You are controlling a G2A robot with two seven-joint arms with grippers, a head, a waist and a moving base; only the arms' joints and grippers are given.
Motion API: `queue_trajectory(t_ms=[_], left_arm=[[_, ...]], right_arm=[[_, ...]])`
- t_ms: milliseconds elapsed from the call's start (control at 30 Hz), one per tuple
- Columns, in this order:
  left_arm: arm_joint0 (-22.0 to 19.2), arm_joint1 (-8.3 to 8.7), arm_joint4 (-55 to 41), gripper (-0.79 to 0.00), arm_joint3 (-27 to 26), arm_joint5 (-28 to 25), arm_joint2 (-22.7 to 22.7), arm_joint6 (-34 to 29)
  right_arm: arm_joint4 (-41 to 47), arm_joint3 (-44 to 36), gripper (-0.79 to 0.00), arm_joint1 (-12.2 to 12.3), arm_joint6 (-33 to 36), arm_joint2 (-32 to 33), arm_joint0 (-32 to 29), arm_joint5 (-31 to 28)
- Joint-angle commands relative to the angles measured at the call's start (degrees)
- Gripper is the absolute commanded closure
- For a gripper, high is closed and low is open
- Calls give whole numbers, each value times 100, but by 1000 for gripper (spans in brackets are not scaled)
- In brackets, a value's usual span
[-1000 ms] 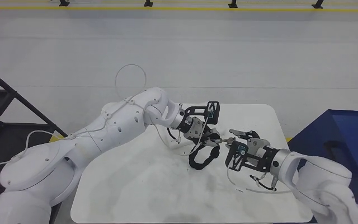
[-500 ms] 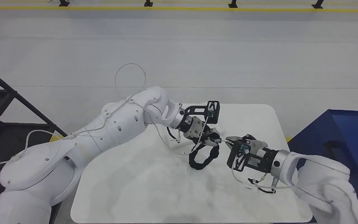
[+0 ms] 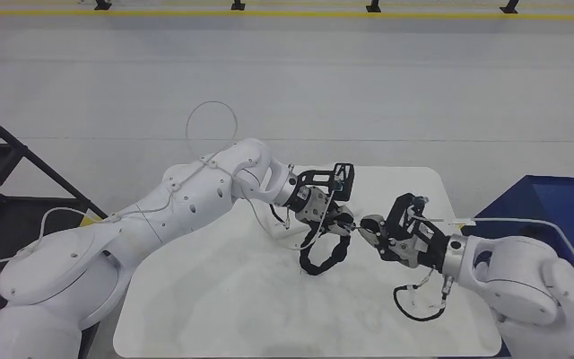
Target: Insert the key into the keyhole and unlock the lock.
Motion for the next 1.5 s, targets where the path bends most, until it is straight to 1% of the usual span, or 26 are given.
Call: queue_trajectory(t_ms=[0,167,233,333,367,400,433,800,967,1133,1233,1300,1400,1467], left_arm=[[6,5,68,0,-7,0,0,50],[9,14,180,0,-24,0,0,135],[7,16,219,0,-35,0,0,171],[7,15,278,0,-51,0,0,210],[9,14,290,0,-49,0,0,222],[12,12,300,0,-47,0,0,238],[17,11,316,0,-39,0,0,252],[56,22,648,0,161,0,0,816],[86,51,819,0,212,0,-10,1299],[68,88,1102,0,218,0,-52,1712],[33,107,1228,0,155,0,-67,1876],[4,115,1298,0,92,0,-62,1948],[-25,116,1345,0,29,0,-36,2045],[-42,105,1368,0,2,0,-13,2119]], right_arm=[[336,67,0,2,151,-15,54,226],[969,248,0,-5,266,30,83,969],[1203,274,0,-8,281,38,77,1117],[1302,278,0,-4,335,56,69,1273],[1299,276,-120,-1,347,75,70,1305],[1282,264,-533,2,351,94,68,1315],[1285,260,-785,4,331,119,56,1334],[1408,306,-785,39,187,542,-252,1261],[1187,403,-785,71,231,602,-433,462],[854,596,-785,78,83,464,-517,-59],[536,743,-785,65,-184,279,-489,-352],[340,873,-785,47,-477,136,-456,-528],[-29,1030,-785,17,-861,-83,-386,-697],[-183,1130,-785,-5,-1098,-205,-327,-690]])
